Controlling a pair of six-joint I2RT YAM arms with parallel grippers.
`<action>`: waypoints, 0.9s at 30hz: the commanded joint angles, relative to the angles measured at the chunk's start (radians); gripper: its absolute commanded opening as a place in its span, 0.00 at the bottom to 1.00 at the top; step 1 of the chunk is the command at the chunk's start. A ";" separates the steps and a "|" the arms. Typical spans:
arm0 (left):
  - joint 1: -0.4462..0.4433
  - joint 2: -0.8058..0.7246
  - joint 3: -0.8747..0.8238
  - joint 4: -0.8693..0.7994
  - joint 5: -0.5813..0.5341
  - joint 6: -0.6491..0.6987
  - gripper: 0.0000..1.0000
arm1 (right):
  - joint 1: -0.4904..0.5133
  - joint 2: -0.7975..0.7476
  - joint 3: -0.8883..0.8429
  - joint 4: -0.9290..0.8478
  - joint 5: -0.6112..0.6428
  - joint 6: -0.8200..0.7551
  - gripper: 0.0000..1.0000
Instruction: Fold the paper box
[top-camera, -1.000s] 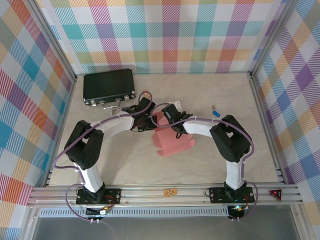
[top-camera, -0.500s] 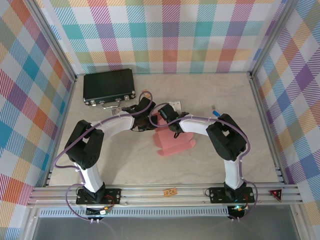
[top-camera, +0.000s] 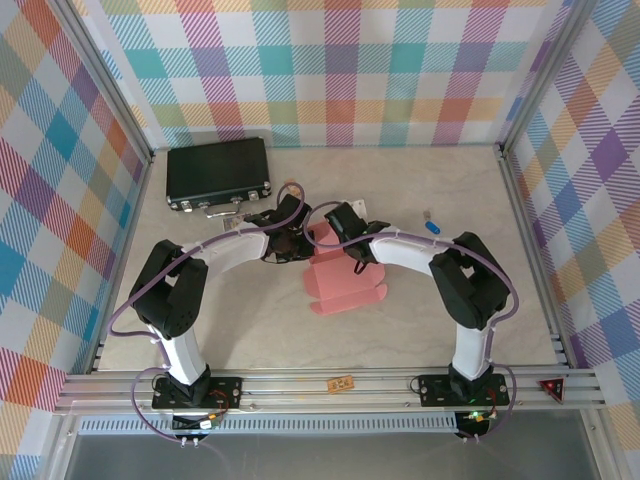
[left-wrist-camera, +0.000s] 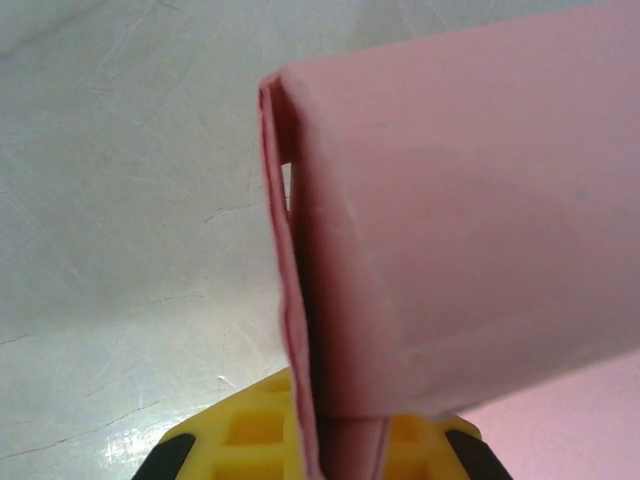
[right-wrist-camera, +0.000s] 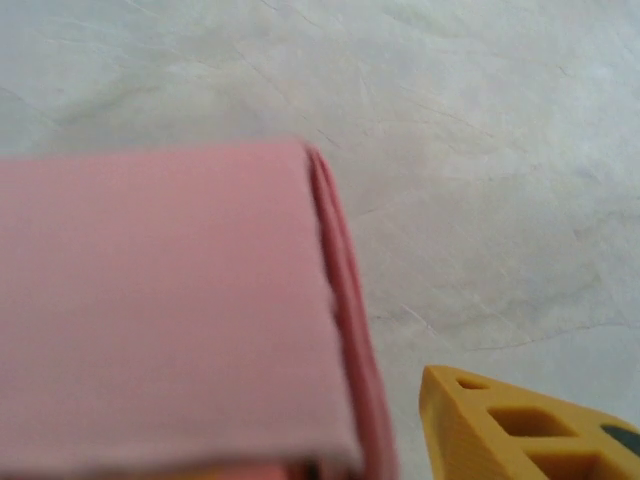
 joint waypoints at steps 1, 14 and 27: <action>0.001 0.022 0.016 -0.049 -0.014 -0.019 0.00 | -0.002 -0.047 -0.014 -0.014 -0.062 -0.018 0.59; 0.001 -0.001 0.020 -0.005 -0.032 -0.164 0.00 | 0.002 -0.297 -0.185 0.049 -0.377 -0.119 0.71; -0.025 -0.170 -0.240 0.455 0.018 -0.748 0.00 | -0.082 -0.659 -0.275 -0.133 -0.416 -0.002 0.79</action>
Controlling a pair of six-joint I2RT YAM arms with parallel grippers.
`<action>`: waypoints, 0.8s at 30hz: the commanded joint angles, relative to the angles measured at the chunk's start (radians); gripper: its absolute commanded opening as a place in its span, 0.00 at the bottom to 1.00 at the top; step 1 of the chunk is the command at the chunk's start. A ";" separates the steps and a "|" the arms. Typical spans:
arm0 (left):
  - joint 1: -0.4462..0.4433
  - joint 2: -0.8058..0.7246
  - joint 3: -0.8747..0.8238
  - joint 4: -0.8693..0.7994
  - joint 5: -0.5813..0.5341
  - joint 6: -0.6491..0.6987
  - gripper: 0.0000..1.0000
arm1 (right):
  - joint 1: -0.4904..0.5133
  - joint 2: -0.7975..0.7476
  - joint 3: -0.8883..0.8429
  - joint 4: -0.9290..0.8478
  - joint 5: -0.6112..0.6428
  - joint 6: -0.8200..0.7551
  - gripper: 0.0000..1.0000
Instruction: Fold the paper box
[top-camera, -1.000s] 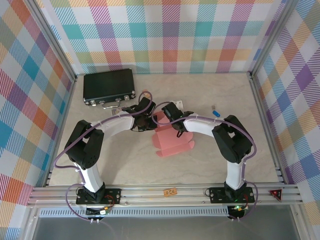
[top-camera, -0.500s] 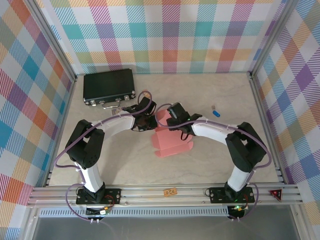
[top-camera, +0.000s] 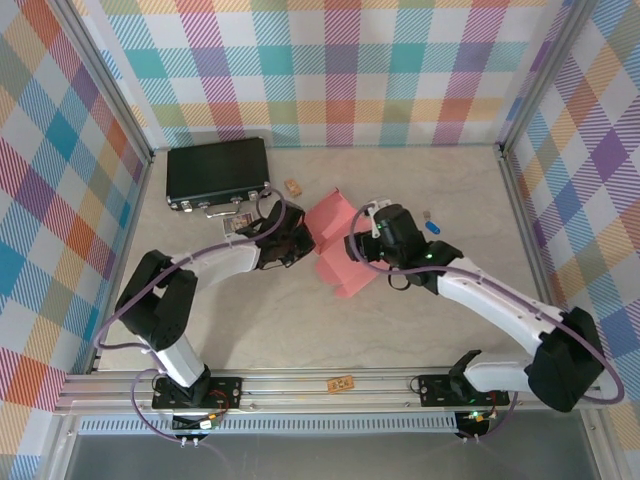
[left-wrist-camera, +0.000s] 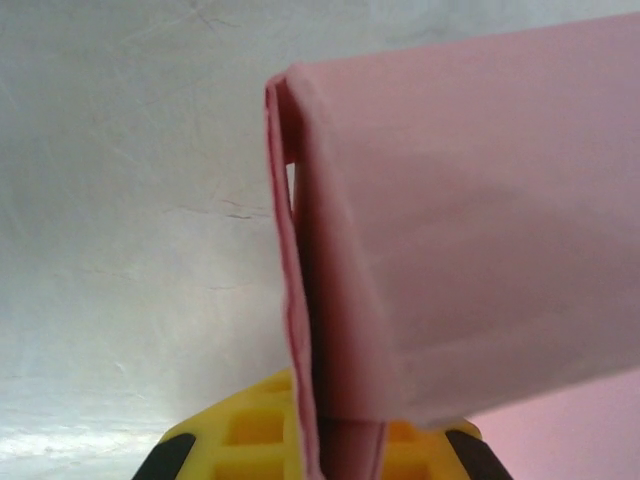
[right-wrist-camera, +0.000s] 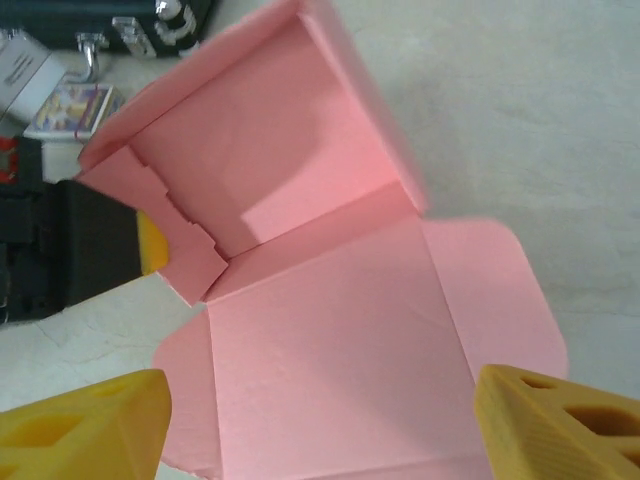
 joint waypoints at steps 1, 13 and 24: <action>-0.024 -0.066 -0.082 0.172 -0.002 -0.300 0.00 | -0.061 -0.056 -0.016 -0.107 -0.050 0.078 0.79; -0.127 -0.153 -0.114 -0.063 0.020 -0.883 0.00 | -0.176 -0.148 -0.002 -0.241 -0.121 0.126 0.79; -0.234 -0.158 -0.199 0.003 0.040 -1.110 0.08 | -0.190 -0.167 -0.014 -0.257 -0.088 0.149 0.79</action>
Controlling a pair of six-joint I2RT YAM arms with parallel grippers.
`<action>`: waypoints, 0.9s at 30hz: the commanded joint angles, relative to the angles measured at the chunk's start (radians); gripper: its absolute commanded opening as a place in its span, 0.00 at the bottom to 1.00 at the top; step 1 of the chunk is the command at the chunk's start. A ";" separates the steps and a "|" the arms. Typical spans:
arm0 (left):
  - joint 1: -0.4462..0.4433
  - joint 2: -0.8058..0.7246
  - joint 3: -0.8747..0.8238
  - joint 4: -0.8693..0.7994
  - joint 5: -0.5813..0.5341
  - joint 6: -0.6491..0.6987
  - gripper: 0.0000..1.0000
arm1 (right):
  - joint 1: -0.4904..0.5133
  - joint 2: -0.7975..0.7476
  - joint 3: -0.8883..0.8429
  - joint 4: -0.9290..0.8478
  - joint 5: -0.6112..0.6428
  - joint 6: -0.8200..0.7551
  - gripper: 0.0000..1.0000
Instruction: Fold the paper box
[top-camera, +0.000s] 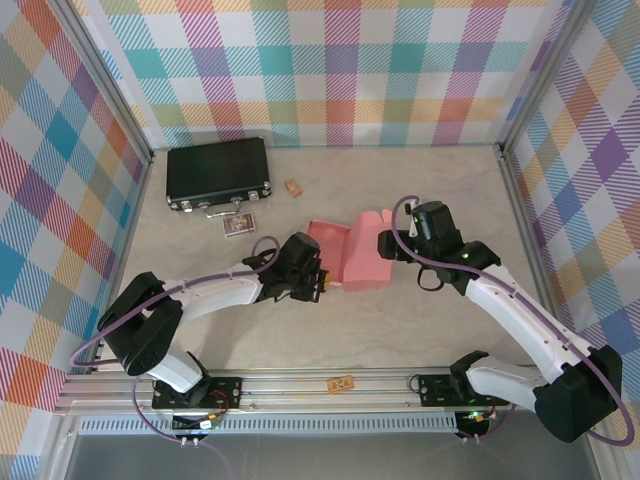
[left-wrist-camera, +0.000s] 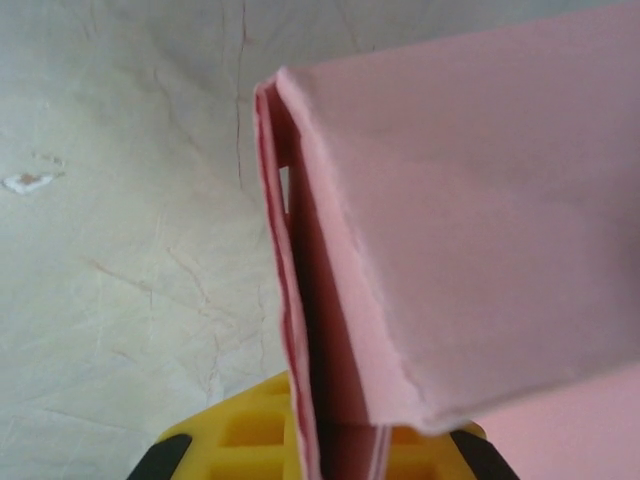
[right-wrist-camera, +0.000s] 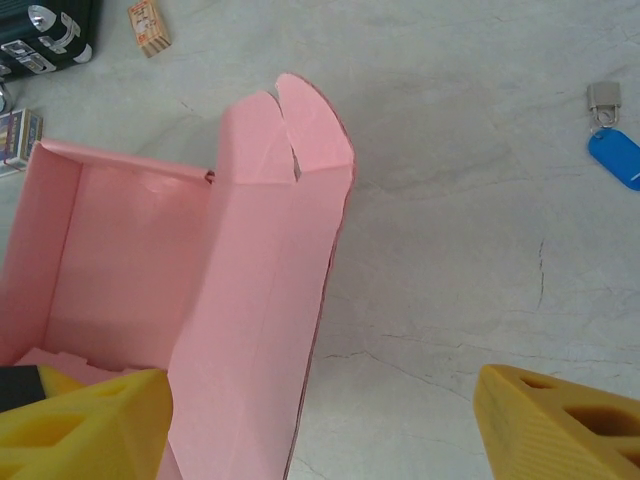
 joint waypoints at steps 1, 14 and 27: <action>-0.018 -0.026 -0.063 0.032 -0.004 -0.176 0.08 | -0.010 -0.027 -0.009 -0.020 0.005 0.022 0.79; -0.022 -0.012 -0.119 0.149 -0.021 -0.205 0.47 | -0.018 -0.052 -0.020 -0.026 -0.012 0.025 0.79; -0.013 -0.119 0.219 -0.399 -0.386 0.569 0.81 | -0.023 -0.086 -0.019 -0.055 -0.049 0.009 0.79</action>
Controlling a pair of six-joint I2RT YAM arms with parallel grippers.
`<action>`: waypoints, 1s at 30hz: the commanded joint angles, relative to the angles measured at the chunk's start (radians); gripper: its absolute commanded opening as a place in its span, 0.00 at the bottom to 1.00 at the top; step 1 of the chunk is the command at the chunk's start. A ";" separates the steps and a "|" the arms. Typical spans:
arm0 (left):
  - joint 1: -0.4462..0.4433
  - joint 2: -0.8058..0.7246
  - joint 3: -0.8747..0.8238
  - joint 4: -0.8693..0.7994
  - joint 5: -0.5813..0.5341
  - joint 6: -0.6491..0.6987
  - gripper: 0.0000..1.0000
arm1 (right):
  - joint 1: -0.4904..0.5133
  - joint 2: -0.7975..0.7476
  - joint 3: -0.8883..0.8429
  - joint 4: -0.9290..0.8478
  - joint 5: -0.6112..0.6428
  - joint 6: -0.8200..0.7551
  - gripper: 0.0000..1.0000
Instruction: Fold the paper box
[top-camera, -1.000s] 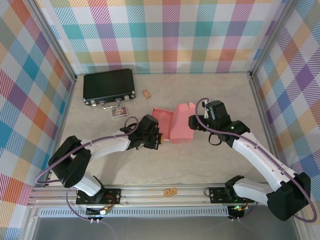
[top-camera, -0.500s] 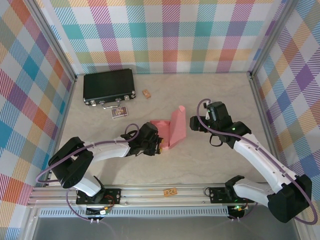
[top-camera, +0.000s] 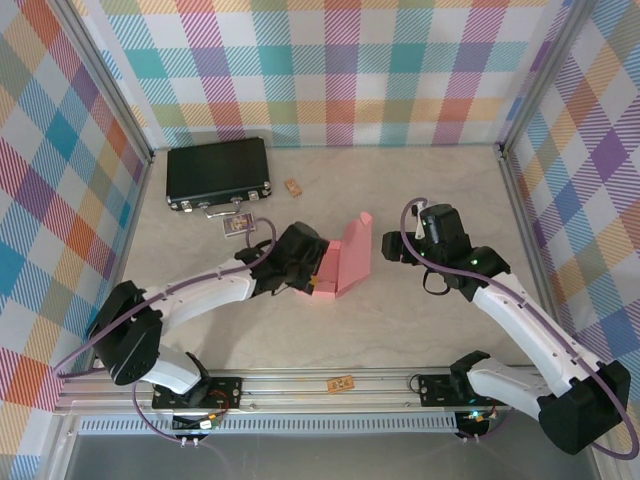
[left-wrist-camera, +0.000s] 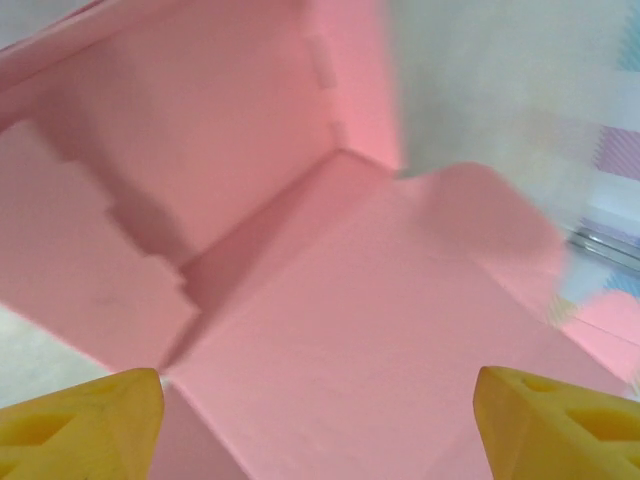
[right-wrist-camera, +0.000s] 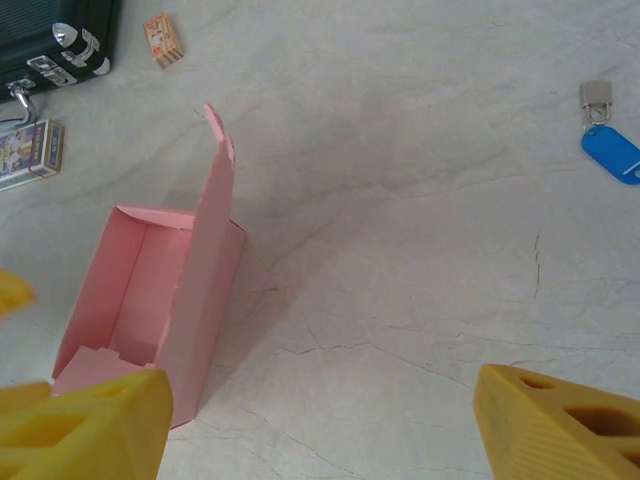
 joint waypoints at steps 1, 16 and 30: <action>0.007 -0.038 0.076 -0.235 -0.187 0.346 0.81 | -0.005 -0.022 -0.007 -0.032 -0.026 0.003 0.79; 0.236 0.009 -0.046 -0.315 -0.157 1.039 0.22 | -0.006 -0.044 -0.057 -0.051 -0.039 -0.015 0.79; 0.229 0.186 -0.058 -0.209 0.086 1.104 0.00 | -0.010 -0.010 -0.042 -0.009 -0.173 -0.052 0.76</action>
